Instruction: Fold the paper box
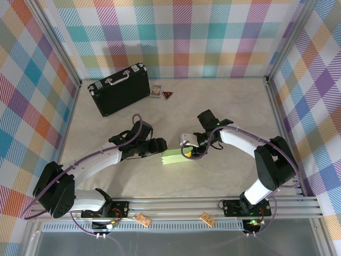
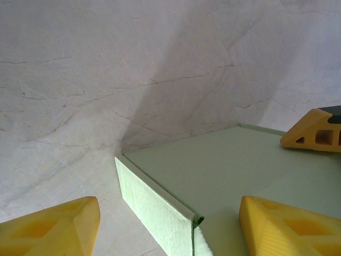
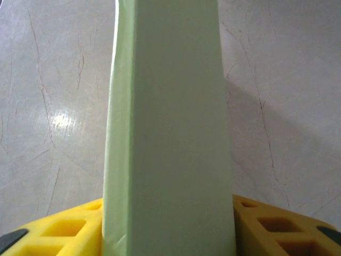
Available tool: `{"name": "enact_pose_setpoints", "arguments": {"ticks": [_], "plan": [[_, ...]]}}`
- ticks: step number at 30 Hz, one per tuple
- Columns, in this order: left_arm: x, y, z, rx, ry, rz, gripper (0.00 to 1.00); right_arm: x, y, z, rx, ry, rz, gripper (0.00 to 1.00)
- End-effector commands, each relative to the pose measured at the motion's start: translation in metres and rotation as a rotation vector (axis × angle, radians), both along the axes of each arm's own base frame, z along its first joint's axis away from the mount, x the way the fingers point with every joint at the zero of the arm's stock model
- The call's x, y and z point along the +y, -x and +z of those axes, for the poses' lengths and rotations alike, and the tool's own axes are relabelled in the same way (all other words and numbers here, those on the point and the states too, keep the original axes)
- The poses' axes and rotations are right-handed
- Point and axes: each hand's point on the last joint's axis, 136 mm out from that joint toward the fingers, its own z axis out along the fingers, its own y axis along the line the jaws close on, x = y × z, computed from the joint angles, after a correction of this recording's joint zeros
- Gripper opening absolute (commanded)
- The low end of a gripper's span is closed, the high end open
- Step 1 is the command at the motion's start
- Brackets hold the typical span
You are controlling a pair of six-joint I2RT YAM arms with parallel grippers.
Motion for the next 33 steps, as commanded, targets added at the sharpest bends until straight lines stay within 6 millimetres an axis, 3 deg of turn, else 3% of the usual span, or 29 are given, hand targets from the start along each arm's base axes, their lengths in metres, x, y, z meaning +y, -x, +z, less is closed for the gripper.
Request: {"name": "enact_pose_setpoints", "arguments": {"ticks": [1,12,22,25,29,33], "plan": [[0.0,0.004,-0.008,0.036,-0.005,-0.002,0.69,0.007,-0.003,0.026,-0.006,-0.085,-0.031,0.58],[-0.001,0.002,-0.014,0.046,-0.013,-0.003,0.67,0.011,-0.005,0.059,0.0,-0.221,-0.057,0.82],[0.0,0.001,-0.016,0.044,-0.031,-0.009,0.67,0.0,-0.031,0.133,-0.006,-0.495,-0.25,0.86],[-0.002,0.001,-0.018,0.05,-0.027,-0.012,0.67,-0.007,-0.055,0.149,-0.007,-0.545,-0.423,0.86],[-0.004,0.0,-0.017,0.05,-0.024,-0.018,0.67,-0.024,-0.087,0.151,0.104,-0.564,-0.764,0.8],[-0.002,0.001,-0.017,0.05,-0.033,-0.021,0.67,-0.031,-0.072,0.144,0.225,-0.55,-0.843,0.71]]}}
